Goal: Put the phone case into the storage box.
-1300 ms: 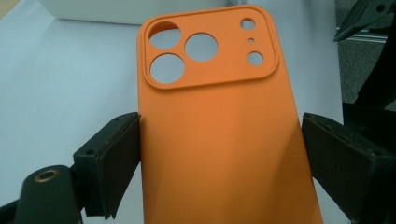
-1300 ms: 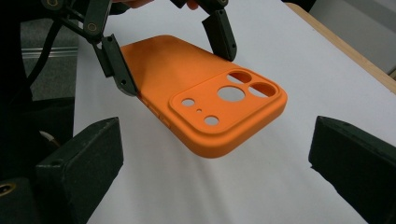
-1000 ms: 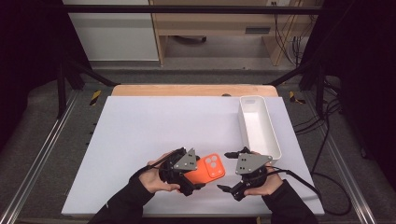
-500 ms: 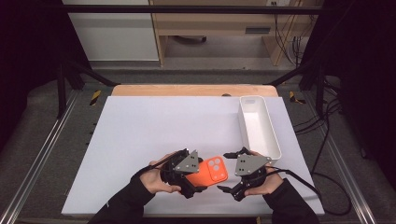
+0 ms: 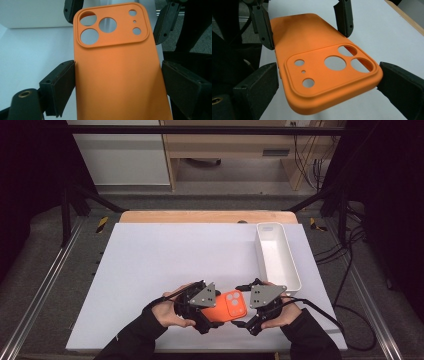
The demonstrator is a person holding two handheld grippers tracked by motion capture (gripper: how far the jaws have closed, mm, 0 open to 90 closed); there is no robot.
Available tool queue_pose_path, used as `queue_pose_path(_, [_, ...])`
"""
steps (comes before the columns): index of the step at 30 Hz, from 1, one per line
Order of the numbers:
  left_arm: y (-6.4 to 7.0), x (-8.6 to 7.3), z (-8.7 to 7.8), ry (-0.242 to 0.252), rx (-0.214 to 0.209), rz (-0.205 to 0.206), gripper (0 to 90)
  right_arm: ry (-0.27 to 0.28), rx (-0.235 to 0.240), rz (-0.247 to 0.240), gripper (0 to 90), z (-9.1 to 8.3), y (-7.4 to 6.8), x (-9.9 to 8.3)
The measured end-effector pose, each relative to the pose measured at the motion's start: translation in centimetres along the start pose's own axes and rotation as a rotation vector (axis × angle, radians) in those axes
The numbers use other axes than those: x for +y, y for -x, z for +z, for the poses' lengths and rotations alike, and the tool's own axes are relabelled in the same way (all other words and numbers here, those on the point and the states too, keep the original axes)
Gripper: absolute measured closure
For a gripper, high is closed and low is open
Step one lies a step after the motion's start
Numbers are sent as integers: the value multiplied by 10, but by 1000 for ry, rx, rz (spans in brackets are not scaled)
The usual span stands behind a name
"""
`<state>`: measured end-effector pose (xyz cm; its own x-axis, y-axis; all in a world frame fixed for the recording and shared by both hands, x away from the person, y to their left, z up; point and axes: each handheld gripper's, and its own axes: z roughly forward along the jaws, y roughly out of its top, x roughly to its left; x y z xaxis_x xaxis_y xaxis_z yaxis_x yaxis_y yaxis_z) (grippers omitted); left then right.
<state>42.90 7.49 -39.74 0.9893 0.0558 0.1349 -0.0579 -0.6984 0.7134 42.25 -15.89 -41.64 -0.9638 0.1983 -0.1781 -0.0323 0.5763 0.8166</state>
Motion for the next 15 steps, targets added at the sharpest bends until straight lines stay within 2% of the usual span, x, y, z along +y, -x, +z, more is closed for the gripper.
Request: queue_pose_path(15, [1, 1, 2, 19, -29, 28, 136, 28, 82, 0, 57, 6, 3, -2])
